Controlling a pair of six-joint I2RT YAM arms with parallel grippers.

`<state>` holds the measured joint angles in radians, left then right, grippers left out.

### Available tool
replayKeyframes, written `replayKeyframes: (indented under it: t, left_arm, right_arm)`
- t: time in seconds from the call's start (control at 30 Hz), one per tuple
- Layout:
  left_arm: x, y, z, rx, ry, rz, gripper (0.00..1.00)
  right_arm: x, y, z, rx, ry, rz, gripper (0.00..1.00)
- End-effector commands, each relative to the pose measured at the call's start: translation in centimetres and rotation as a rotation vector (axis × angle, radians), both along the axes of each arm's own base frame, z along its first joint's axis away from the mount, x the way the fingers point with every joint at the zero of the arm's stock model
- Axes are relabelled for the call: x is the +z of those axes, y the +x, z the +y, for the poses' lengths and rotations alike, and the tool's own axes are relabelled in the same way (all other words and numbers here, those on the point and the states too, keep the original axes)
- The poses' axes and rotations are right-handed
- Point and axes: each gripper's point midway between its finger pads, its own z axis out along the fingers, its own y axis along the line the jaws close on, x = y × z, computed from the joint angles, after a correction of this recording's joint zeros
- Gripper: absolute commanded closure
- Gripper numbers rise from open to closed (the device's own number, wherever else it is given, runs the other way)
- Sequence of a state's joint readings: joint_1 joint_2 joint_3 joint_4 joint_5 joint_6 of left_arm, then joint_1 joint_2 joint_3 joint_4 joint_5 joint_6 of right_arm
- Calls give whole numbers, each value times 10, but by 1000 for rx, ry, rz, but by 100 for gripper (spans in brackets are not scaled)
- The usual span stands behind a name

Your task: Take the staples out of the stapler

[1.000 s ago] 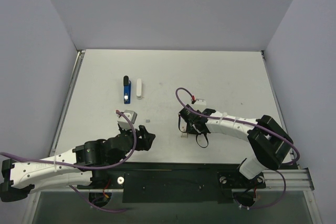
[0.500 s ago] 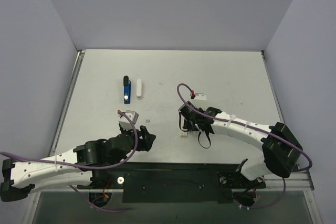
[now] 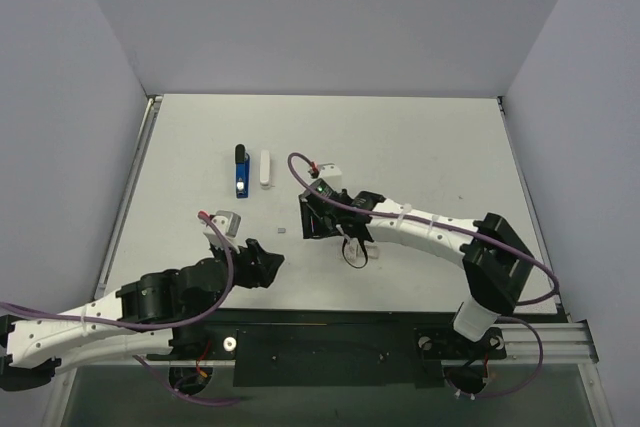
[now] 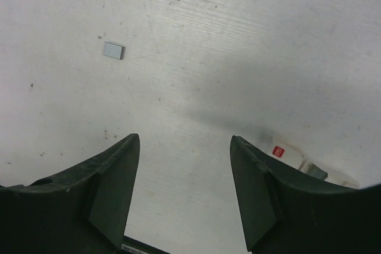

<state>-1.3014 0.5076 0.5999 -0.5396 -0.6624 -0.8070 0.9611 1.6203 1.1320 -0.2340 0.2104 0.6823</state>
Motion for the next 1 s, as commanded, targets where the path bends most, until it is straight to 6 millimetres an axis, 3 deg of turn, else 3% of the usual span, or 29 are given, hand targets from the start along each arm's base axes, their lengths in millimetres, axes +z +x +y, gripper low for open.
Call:
replayKeyframes:
  t: [0.0,0.13,0.5,0.97]
  left_arm:
    - [16,2,15,46,-47,-7,27]
    - [14,0,21,58,-61,1,26]
    - [13,0,25,65,-71,0,26]
    - [12,0,26,66,-64,0,26]
  right_arm:
    - [-6,6,40,213,2,1,40]
    - [-17,5,68,411,-21,25,35]
    - [-33,14,106,729,-90,12,33]
    - [-64,29,122,770,-109,36,36]
